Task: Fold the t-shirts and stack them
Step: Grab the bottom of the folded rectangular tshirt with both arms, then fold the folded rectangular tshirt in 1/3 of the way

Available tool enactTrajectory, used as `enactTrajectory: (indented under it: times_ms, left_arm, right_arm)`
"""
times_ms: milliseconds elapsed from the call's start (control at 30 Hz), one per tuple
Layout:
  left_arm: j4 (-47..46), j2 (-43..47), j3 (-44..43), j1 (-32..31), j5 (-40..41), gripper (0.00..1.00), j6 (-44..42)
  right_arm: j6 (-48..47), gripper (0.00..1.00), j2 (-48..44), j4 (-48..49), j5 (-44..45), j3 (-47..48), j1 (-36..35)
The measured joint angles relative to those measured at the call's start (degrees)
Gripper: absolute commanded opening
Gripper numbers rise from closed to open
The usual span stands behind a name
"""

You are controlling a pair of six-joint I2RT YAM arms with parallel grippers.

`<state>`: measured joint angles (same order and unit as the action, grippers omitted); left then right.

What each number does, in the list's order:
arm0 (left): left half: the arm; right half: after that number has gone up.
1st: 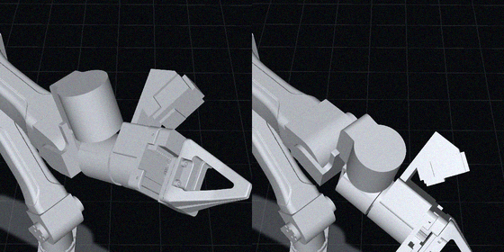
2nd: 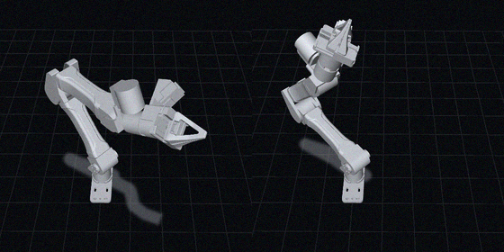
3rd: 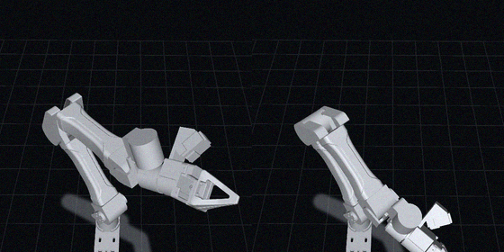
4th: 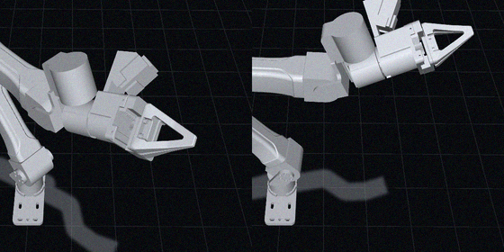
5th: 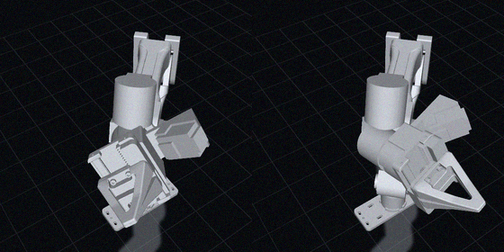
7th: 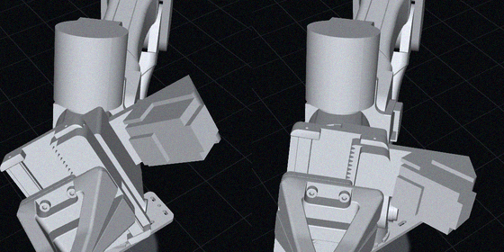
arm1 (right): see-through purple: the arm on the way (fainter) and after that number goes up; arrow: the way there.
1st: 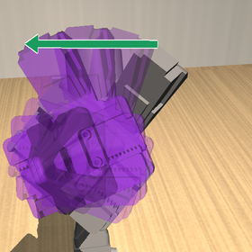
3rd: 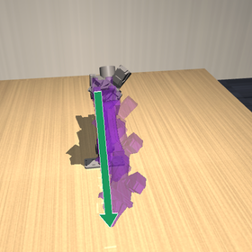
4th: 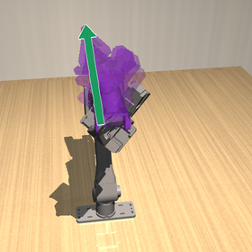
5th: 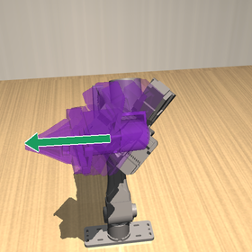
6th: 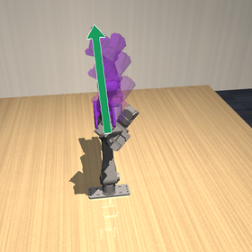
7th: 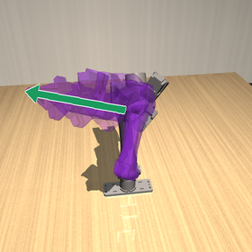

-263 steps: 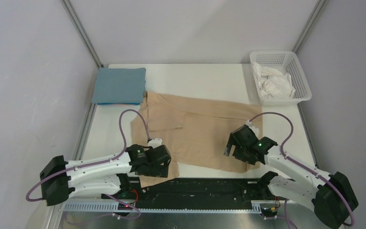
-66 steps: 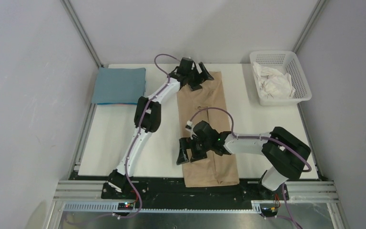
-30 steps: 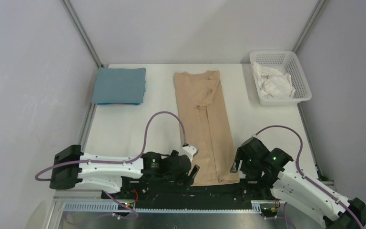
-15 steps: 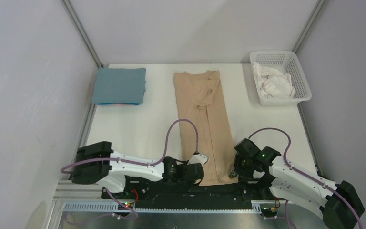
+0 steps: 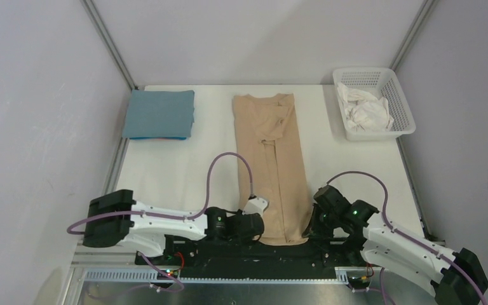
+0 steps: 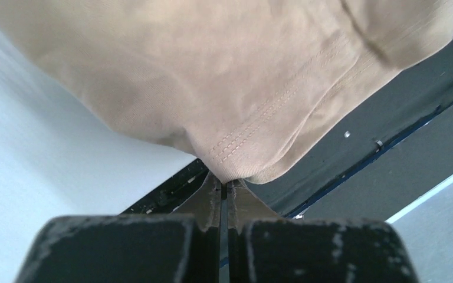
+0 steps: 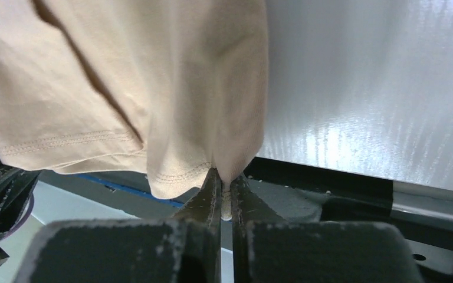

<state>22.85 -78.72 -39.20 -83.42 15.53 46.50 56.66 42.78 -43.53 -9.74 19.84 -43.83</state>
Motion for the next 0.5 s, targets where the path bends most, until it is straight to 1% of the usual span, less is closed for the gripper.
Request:
enactTrajectory:
  times_ms: [133,267,500]
  left_arm:
    - [-0.09,2.95,-0.02,2.03,1.77,0.0,-0.17]
    - [0.0,5.14,-0.37,5.75,3.32,0.0,-0.92]
    - [-0.26,9.14,-2.71,13.66,5.79,0.0,-3.8]
  right_arm:
    - [-1.18,0.0,-0.74,0.13,0.22,1.46,-0.15]
    - [-2.38,0.0,0.35,2.21,0.35,4.33,1.03]
    - [-5.51,0.0,6.14,9.73,0.15,9.84,7.41]
